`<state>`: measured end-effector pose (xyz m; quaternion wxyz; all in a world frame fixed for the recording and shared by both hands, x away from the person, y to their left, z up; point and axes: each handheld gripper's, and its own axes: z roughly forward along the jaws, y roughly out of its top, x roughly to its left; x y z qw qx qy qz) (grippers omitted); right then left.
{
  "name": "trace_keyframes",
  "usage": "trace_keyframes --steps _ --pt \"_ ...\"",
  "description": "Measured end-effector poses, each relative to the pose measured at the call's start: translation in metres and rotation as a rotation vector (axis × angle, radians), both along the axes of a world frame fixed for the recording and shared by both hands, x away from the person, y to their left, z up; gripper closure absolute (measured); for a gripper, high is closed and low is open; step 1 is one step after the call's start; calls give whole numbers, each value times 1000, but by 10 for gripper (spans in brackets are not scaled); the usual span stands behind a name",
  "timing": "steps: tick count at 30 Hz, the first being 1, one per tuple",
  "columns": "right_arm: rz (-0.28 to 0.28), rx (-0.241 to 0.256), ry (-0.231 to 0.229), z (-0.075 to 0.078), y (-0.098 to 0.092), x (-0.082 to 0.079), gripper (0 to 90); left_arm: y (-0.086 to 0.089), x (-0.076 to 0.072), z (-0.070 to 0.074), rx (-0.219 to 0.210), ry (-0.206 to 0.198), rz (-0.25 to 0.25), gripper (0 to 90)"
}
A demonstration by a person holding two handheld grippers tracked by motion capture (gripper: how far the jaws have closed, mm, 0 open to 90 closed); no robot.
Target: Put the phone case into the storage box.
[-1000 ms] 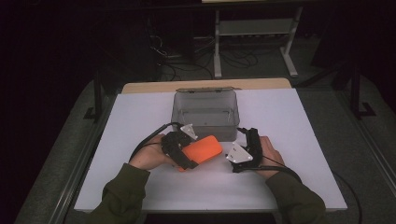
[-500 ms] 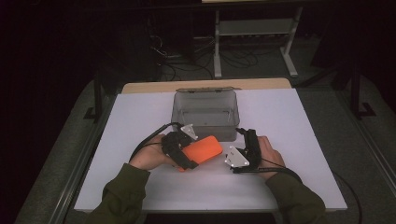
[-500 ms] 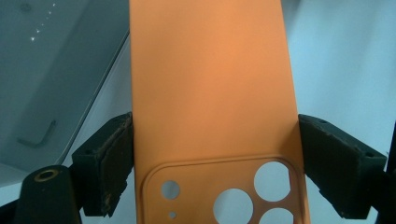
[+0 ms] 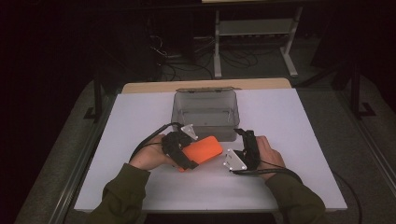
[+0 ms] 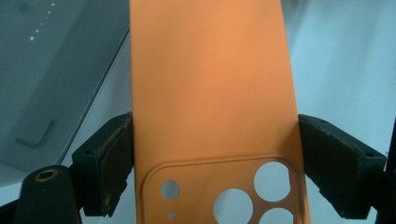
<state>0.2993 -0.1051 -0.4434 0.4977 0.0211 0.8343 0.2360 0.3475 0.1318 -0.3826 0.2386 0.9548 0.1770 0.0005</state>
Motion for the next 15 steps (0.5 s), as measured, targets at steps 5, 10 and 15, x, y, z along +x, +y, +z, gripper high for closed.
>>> trace_keyframes --steps 5,10,15 --pt "7 -18 -23 0 1 -1 0 0 0 0 -4 1 4 146" --pt "14 -36 -45 0 3 -3 0 0 0 0 0 1 0 146" --pt "19 -52 -69 -1 4 -4 0 0 0 0 2 1 -1 146"
